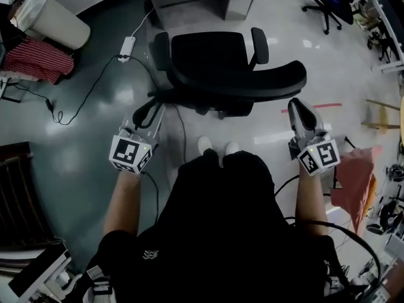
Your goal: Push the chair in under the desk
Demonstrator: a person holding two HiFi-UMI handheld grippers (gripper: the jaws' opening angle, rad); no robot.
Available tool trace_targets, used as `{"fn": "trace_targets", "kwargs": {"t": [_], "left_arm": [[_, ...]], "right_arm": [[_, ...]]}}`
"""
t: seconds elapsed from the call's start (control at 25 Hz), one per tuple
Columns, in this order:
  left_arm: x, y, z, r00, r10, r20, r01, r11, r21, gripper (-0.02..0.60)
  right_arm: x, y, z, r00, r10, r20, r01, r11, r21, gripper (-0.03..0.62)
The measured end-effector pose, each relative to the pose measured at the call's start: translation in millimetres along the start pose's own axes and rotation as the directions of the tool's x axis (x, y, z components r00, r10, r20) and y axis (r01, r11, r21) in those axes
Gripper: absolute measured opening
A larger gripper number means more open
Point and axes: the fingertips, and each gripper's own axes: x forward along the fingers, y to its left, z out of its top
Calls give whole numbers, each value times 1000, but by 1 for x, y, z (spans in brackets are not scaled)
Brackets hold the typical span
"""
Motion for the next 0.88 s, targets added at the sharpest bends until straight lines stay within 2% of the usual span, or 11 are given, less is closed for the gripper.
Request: {"fn": "trace_targets", "kwargs": {"t": [0.2, 0.4, 0.6, 0.8, 0.88], "left_arm": [[17, -17, -8, 996, -76, -47, 80, 993, 84, 168], [34, -27, -25, 992, -82, -94, 93, 989, 119, 230], [50, -33, -38, 982, -105, -159, 129, 981, 147, 230], [58, -35, -39, 980, -115, -161, 142, 975, 171, 233], [57, -35, -41, 980, -116, -164, 145, 973, 178, 233]], "right_arm": [[10, -3, -19, 993, 74, -92, -84, 991, -105, 106], [26, -9, -45, 972, 139, -192, -182, 957, -228, 203], [38, -8, -62, 942, 164, -292, -266, 896, -355, 210], [42, -14, -80, 916, 157, -369, -316, 850, -422, 210], [43, -16, -88, 906, 146, -398, -325, 843, -430, 210]]}}
